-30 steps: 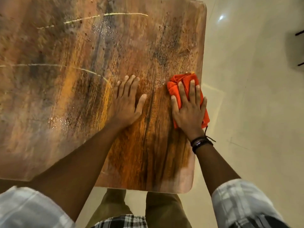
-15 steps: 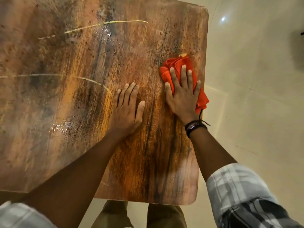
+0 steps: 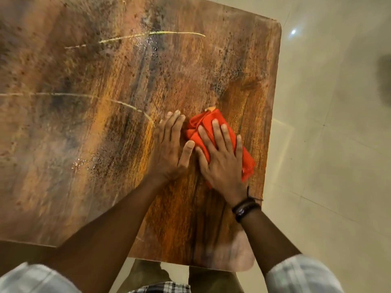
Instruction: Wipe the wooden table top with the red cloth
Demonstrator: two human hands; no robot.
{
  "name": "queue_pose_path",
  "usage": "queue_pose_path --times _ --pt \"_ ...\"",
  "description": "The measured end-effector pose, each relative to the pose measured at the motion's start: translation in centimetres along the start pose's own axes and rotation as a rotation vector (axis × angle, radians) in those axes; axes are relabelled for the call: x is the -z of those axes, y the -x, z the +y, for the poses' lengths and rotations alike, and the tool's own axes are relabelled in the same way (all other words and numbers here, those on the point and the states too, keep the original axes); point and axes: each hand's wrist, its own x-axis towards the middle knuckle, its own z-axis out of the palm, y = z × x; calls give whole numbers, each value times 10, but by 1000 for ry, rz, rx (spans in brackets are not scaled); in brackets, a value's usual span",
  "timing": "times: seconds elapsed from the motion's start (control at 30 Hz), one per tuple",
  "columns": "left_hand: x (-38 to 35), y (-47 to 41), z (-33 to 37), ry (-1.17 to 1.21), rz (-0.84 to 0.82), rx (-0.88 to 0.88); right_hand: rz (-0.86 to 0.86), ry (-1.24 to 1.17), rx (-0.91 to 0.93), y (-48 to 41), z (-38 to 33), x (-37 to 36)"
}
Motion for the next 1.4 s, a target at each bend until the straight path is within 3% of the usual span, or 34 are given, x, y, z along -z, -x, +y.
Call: queue_pose_path --times 0.17,0.3,0.47,0.77,1.13,1.23,1.4 --pt "-1 0 -3 3 2 -17 56 -36 -102 -112 5 1" --pt "0 2 -3 -25 5 -20 38 -45 -126 -148 6 3" --pt "1 4 -3 -49 -48 4 72 -62 -132 -101 -4 -2" --pt "-1 3 -4 -156 -102 -34 21 -11 -159 103 -1 -2" --pt "-5 -1 -2 -229 -123 -53 160 -43 -391 -48 75 3" --pt "-5 -1 -3 -243 -133 -60 192 -74 -392 -39 69 1" --pt "-1 0 -1 -256 -152 -41 170 -86 -403 52 30 -7"
